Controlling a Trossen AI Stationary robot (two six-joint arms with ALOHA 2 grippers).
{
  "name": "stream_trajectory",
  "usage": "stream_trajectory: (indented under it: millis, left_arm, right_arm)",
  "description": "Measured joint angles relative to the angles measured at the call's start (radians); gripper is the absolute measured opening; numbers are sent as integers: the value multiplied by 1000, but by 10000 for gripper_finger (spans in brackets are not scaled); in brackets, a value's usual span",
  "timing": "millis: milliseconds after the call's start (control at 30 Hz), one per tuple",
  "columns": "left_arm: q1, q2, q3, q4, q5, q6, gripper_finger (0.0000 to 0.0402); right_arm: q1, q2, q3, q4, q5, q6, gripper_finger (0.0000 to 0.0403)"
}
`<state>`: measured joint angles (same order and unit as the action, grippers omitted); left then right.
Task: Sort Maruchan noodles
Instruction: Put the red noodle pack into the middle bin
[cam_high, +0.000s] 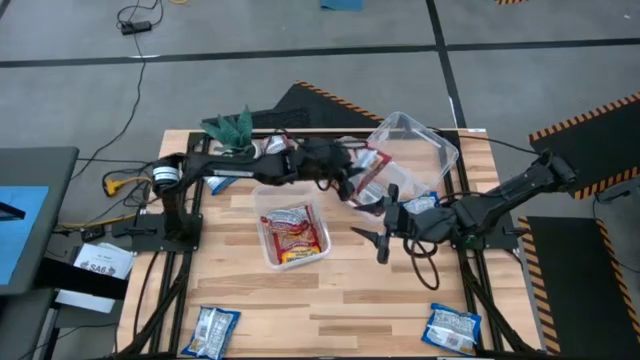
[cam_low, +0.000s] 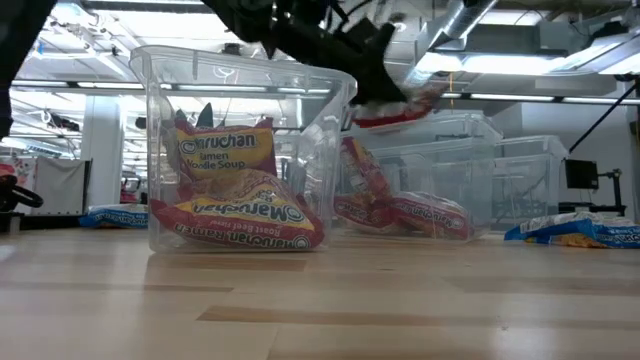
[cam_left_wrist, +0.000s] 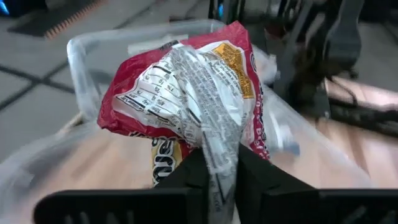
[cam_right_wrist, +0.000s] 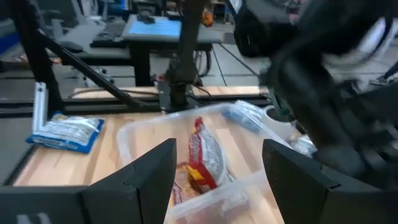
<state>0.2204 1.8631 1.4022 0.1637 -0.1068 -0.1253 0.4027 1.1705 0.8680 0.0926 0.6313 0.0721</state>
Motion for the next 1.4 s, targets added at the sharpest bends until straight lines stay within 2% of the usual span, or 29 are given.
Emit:
stream_trajectory:
  millis: [67,167,333,433,533,633,733,800,900,1067,1233,1400]
  left_arm:
    - [-3,38,10,66,-7,-9,50]
    - [4,64,38,56,-5,-5,82]
    - [8,69,92,-50,-6,29,154]
    - [9,62,157,-192,-4,51,200]
    - [16,43,256,-432,7,59,232]
    - [22,-3,321,-615,6,54,245]
    - [10,-88,288,-647,4,53,244]
    - [-14,-175,213,-620,3,58,241]
    - [-63,-337,31,-471,-10,89,236]
    - [-161,-656,-407,-99,-20,129,233]
    - [-257,-934,-850,332,-85,112,233]
    - [-298,-1101,-1151,678,-140,75,233]
  right_arm:
    - [8,0,0,10,1,-4,260]
    - [11,0,0,9,1,-6,260]
    - [10,0,0,5,1,-21,260]
    - [10,0,0,6,1,-21,260]
    - [10,0,0,6,1,-21,260]
    - [10,0,0,7,1,-21,260]
    - [10,0,0,4,2,-21,260]
    - [10,0,0,5,2,-21,260]
    - [14,0,0,0,2,-20,260]
    - [24,0,0,-7,29,-20,260]
    - [21,0,0,2,31,-20,260]
    - [2,8,0,10,33,-5,260]
